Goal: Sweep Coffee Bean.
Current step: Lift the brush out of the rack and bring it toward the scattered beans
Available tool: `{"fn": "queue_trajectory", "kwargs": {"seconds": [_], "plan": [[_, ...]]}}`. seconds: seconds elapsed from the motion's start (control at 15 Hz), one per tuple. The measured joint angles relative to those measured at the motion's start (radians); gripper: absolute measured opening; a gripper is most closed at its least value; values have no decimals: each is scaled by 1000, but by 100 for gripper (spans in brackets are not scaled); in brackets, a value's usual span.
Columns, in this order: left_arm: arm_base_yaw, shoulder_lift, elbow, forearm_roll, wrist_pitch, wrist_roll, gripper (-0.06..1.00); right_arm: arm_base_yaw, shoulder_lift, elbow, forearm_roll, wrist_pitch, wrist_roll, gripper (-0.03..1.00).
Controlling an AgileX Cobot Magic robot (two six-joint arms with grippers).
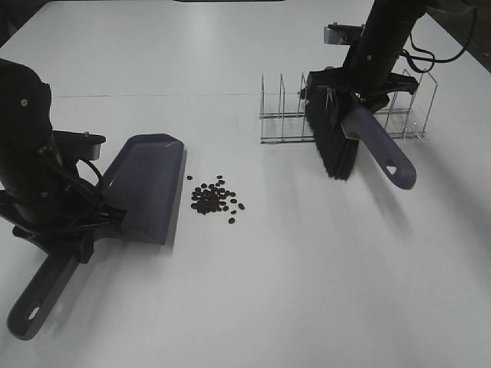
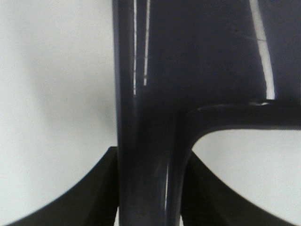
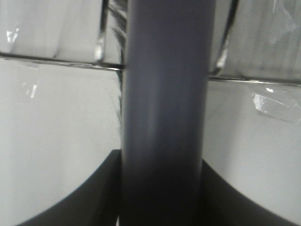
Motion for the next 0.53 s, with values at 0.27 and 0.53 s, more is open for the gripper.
{"fn": "queue_trajectory", "kwargs": {"seconds": [0.27,0.53], "plan": [[0,1,0,0,0,-1,31,0,5,-1,-1,-2,0,34],[0,1,0,-2,-2,-1,31,0,12,-2,-2,-3,0,34]]}}
